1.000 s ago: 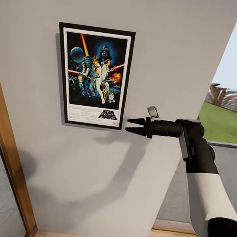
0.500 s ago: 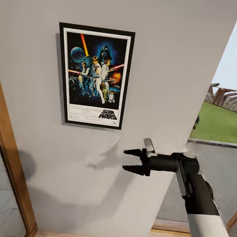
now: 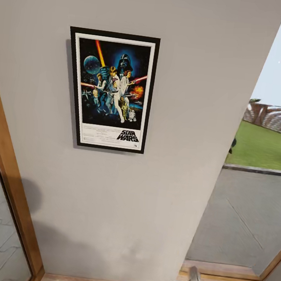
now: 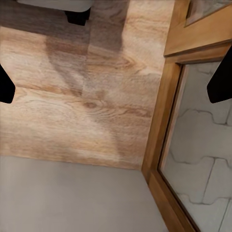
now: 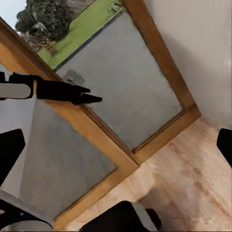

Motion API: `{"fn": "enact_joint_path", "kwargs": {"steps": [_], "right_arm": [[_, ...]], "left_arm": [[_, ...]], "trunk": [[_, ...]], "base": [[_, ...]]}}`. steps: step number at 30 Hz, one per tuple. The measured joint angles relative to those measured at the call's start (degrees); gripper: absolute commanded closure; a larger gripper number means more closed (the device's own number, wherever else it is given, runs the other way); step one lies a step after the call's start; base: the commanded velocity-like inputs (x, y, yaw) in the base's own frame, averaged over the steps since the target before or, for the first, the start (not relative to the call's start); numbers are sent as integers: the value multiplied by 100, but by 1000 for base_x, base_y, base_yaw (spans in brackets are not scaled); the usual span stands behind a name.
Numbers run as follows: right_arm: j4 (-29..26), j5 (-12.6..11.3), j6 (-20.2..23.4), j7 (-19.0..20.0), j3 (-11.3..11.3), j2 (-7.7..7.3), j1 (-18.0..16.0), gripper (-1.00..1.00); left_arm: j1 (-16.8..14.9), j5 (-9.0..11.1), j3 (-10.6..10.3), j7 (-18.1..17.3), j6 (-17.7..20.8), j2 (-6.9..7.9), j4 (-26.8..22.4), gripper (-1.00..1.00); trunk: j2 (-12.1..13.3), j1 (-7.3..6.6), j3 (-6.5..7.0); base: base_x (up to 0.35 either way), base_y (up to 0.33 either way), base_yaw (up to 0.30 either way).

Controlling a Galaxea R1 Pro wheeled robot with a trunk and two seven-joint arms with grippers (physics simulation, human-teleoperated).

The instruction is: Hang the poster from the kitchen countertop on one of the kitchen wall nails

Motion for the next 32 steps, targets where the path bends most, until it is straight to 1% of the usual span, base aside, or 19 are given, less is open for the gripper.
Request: {"fn": "enact_joint_path", "kwargs": {"steps": [1, 2, 3, 4, 6, 7, 8, 9, 10, 11, 13, 15, 16, 24, 25, 28, 32], "right_arm": [[565, 34, -275, -35, -36, -91, 19, -100], [840, 48, -405, -63, -50, -133, 23, -100], [1585, 86, -779, -337, -73, -245, 41, -100], [1878, 92, -831, -426, -73, -261, 43, -100], [2338, 103, -927, -863, -65, -286, 47, -100], [2455, 103, -943, -1012, -64, -289, 47, -100], [3118, 116, -1014, -2464, -50, -265, 50, -100], [3369, 116, -1024, -3087, -43, -241, 50, -100], [3871, 121, -1043, -4946, 11, 34, 52, -100], [3927, 110, -1047, -5590, -20, 89, 48, -100], [3961, 108, -1048, -5946, -16, 148, 47, -100], [3986, 108, -1048, -6190, -14, 190, 47, -100], [4006, 108, -1048, -6402, -12, 228, 47, -100], [4031, 101, -1047, -6750, -12, 280, 47, -100], [4063, 95, -1037, -6888, -13, 287, 47, -100], [4227, 95, -1034, -6939, -18, 290, 48, -100], [4276, 91, -1035, -6945, -22, 291, 47, -100]], "left_arm": [[0, -2, -3, 0, -2, -1, 6, -100], [0, -3, -6, 0, -3, -1, 11, -100], [0, -9, -19, 5, -3, -1, 21, -100], [-1, -10, -22, 7, -2, -2, 22, -100], [-1, -16, -36, 12, -1, -2, 30, -100], [-1, -17, -39, 13, -1, -2, 31, -100], [-1, -21, -49, 15, 1, -9, 41, -100], [-1, -22, -52, 16, 1, -9, 54, -100], [0, -33, -146, 22, -3, -17, 340, -100], [-1, -40, -158, 22, -4, -17, 381, -100], [-1, -55, -174, 23, -5, -20, 419, -100], [-1, -73, -184, 25, -6, -21, 443, -100], [-1, -89, -193, 26, -7, -22, 463, -100], [-1, -108, -202, 27, -8, -27, 491, -100], [-1, -110, -203, 27, -8, -27, 493, -100], [-1, -110, -208, 26, -8, -28, 494, -100], [-1, -110, -206, 29, -8, -28, 494, -100]], "trunk": [[0, 0, 0], [0, 0, 1], [-1, 0, 1], [1, 1, 1], [0, 0, 1], [0, 0, 1], [0, 0, 1], [1, 0, 1], [0, 0, 0], [0, 0, 4], [0, 0, 13], [0, 0, 25], [0, 0, 33], [-1, 0, 104], [0, 0, 107], [0, 0, 111], [0, 0, 112]], "base": [[0, 0, 0], [0, 0, 0], [0, 0, 0], [0, 0, 0], [0, 0, 0], [0, 0, 0], [0, 0, 0], [0, 0, 0], [0, 0, 0], [0, 0, 0], [0, 0, 0], [0, 0, 0], [0, 0, 0], [0, 0, 0], [0, 0, 0], [0, 0, 0], [0, 0, 0]]}}
